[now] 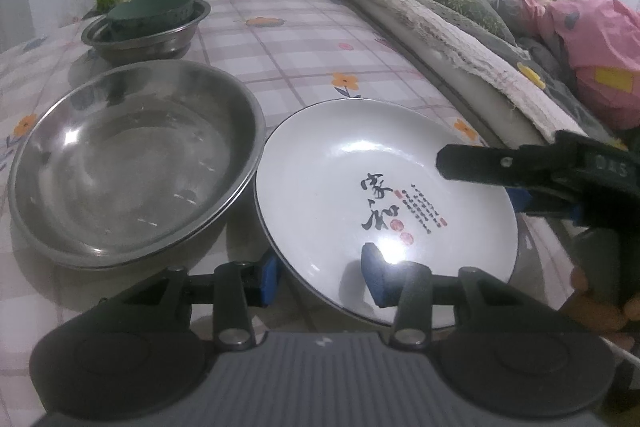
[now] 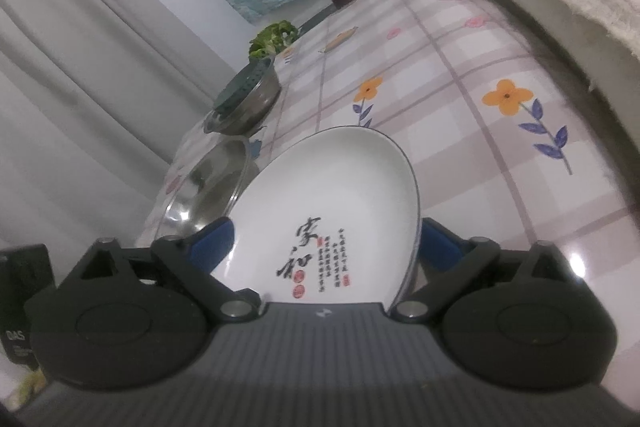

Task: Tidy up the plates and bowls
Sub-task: 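Lift the white plate with both tools, tilting it up on its rim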

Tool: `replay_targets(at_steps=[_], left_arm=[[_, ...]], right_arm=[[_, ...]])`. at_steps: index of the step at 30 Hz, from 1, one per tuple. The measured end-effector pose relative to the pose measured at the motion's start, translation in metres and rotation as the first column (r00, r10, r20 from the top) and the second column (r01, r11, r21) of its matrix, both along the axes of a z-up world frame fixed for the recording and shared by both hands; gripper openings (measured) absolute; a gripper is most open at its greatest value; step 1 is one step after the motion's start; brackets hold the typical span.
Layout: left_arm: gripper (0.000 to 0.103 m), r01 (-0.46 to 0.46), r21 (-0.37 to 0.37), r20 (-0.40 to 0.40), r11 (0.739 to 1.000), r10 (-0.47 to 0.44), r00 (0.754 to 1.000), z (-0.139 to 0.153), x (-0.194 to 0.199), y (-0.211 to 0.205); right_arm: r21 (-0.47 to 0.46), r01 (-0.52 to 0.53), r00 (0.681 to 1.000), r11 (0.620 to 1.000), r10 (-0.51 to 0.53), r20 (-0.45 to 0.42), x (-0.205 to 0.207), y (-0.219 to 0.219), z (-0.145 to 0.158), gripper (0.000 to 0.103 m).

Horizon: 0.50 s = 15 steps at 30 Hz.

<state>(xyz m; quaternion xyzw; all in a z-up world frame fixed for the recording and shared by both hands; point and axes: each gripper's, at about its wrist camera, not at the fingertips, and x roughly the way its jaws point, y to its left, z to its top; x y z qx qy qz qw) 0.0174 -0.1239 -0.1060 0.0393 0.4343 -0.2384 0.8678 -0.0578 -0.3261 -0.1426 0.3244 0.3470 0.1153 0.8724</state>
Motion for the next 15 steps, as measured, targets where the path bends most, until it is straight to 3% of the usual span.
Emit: replay_targets(at_steps=[4, 15], left_arm=[[0.044, 0.02, 0.007, 0.0, 1.0, -0.02, 1.0, 0.0, -0.002, -0.003], [0.043, 0.11, -0.062, -0.026, 0.992, -0.111, 0.993, -0.004, -0.008, -0.013]], right_arm=[[-0.05, 0.006, 1.0, 0.999, -0.007, -0.013, -0.001, -0.002, 0.001, 0.07], [-0.091, 0.064, 0.997, 0.994, -0.067, -0.032, -0.015, -0.031, -0.001, 0.047]])
